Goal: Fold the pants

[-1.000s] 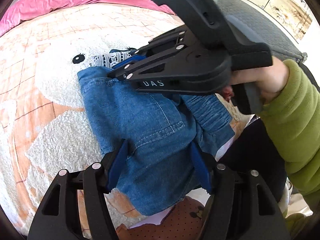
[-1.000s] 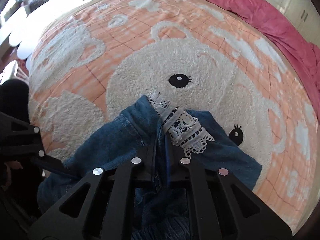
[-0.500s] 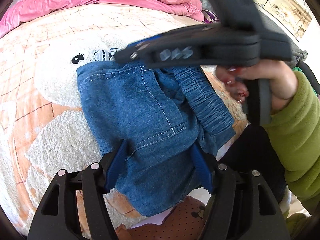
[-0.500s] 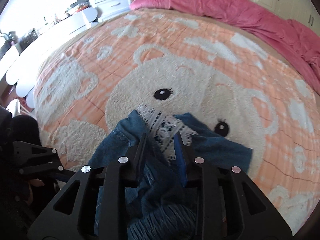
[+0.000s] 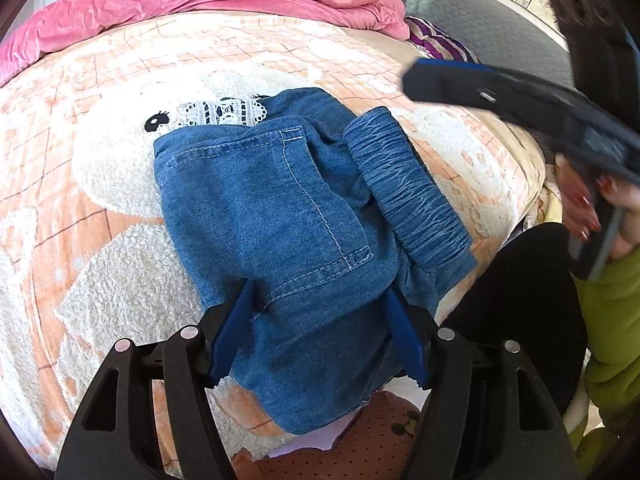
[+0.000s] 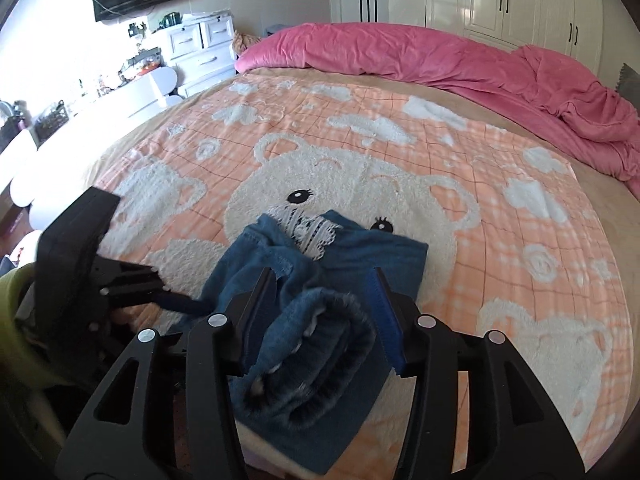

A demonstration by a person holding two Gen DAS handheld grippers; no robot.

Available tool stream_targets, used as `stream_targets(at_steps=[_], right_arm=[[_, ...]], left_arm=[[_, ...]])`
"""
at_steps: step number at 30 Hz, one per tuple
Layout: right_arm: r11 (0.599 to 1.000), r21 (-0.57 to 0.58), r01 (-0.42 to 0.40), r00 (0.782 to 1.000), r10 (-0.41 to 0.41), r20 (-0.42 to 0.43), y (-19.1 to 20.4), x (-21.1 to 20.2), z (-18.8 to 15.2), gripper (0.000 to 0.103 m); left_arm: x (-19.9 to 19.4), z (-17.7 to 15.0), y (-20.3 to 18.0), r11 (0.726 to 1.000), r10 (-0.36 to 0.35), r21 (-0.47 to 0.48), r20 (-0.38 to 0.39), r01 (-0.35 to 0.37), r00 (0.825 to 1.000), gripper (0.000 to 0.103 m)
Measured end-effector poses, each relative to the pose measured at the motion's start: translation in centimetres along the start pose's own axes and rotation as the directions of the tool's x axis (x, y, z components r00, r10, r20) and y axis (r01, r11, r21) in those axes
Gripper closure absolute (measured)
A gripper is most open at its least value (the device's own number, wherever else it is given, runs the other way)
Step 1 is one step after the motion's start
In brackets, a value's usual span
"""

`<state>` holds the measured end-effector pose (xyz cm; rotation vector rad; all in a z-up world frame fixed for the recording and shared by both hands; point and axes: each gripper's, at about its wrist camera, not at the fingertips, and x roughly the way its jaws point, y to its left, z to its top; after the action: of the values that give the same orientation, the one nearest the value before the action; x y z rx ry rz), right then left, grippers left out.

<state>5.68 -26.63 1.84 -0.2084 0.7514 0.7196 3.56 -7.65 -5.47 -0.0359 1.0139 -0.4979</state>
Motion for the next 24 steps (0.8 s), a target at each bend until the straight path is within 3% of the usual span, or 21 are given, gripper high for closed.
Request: stream_targets(at_steps=[6, 12, 18, 24], right_arm=[[1.0, -0.01, -0.014, 0.999, 0.014, -0.033, 1.7, -0.1, -2.1, 0.062], [0.997, 0.013, 0.081, 0.986, -0.079, -0.144, 1.3, 2.1, -4.1, 0.062], [0.996, 0.075, 0.047, 0.995, -0.04, -0.089, 0.6, 0.8, -4.7, 0.061], [0.993, 0.103, 0.057, 0.998, -0.06, 0.023, 0.4, -2.6, -4.3, 0.056]], left_arm=[[0.0, 0.1, -0.5, 1.0, 0.023, 0.01, 0.0, -0.023, 1.0, 0.038], [0.2, -0.1, -1.1, 0.998, 0.053, 0.022, 0.002, -0.053, 0.999, 0.037], [0.0, -0.3, -1.5, 0.997, 0.075, 0.01, 0.006, -0.075, 0.997, 0.036], [-1.6, -0.6, -2.0, 0.996, 0.087, -0.018, 0.021, -0.087, 0.996, 0.035]])
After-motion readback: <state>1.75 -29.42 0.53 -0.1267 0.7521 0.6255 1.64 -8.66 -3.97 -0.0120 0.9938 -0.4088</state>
